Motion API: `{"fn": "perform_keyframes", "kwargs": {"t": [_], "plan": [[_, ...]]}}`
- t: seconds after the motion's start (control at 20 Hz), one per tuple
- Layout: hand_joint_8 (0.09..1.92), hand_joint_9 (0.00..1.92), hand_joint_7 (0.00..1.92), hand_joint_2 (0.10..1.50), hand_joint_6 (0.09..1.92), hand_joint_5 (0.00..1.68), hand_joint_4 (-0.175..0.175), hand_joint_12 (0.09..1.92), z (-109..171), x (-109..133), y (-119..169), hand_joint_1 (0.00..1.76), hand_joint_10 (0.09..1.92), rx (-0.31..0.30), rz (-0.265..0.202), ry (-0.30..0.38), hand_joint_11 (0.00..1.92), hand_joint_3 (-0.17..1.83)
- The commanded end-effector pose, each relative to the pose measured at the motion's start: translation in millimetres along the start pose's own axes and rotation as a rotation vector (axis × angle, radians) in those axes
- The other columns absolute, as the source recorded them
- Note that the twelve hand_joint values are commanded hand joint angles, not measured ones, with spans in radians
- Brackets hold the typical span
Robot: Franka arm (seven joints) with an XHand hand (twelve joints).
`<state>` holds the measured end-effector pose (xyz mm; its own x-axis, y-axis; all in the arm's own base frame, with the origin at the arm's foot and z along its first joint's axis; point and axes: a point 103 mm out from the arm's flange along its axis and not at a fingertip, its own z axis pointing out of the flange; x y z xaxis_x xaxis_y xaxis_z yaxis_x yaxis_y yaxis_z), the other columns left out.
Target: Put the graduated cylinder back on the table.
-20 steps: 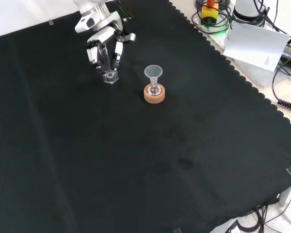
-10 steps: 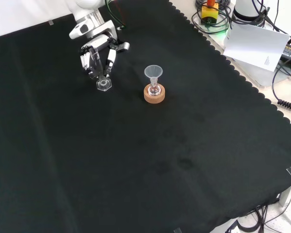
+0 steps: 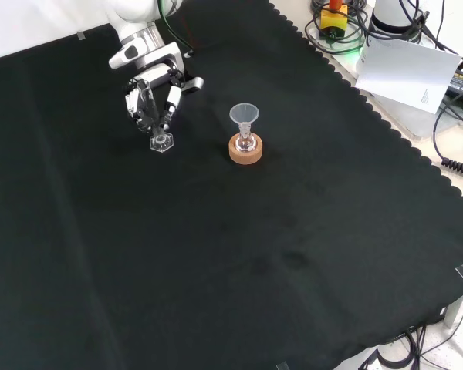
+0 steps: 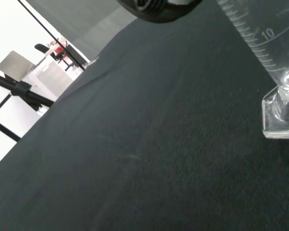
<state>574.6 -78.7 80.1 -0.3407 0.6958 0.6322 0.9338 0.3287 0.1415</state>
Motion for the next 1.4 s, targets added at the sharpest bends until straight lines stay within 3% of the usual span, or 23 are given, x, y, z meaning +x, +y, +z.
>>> {"fn": "perform_keyframes", "kwargs": {"t": [0.05, 0.45, 0.65, 0.8, 0.85, 0.95, 1.0, 1.15, 1.4], "plan": [[0.81, 1.45, 1.11, 1.06, 0.83, 1.09, -0.175, 0.81, 3, -3, -2, 1.28, 0.09, -0.023, -0.001, -0.001, 1.16, 0.0], [0.89, 1.4, 1.06, 1.08, 0.9, 1.04, -0.175, 0.83, 7, -6, -6, 1.27, 0.09, -0.024, 0.009, 0.013, 1.12, 0.0], [1.01, 1.36, 0.99, 1.11, 1.01, 0.97, -0.175, 0.88, 6, -6, -9, 1.26, 0.09, -0.014, 0.014, 0.014, 1.07, 0.0], [0.73, 1.31, 0.95, 1.1, 0.97, 0.99, -0.17, 0.94, 5, -7, -12, 1.18, 0.09, -0.005, 0.014, 0.028, 1.02, 0.0], [0.68, 1.3, 0.94, 1.1, 0.95, 1.01, -0.152, 0.96, 5, -7, -13, 1.17, 0.09, 0.0, 0.014, 0.028, 1.0, 0.0], [0.6, 1.27, 0.91, 1.05, 0.79, 0.95, -0.054, 0.99, 4, -6, -14, 1.2, 0.09, 0.005, 0.016, 0.033, 0.95, -0.05], [0.58, 1.25, 0.89, 1.05, 0.73, 0.92, -0.03, 1.01, 3, -6, -15, 1.2, 0.09, 0.007, 0.018, 0.035, 0.93, -0.1], [0.55, 1.2, 0.82, 1.04, 0.66, 0.87, -0.009, 1.04, 1, -7, -17, 1.16, 0.09, 0.026, 0.026, 0.049, 0.86, -0.17], [0.54, 1.14, 0.76, 1.03, 0.64, 0.8, -0.007, 1.11, -1, -9, -19, 1.11, 0.09, 0.045, 0.037, 0.062, 0.75, -0.17]]}}
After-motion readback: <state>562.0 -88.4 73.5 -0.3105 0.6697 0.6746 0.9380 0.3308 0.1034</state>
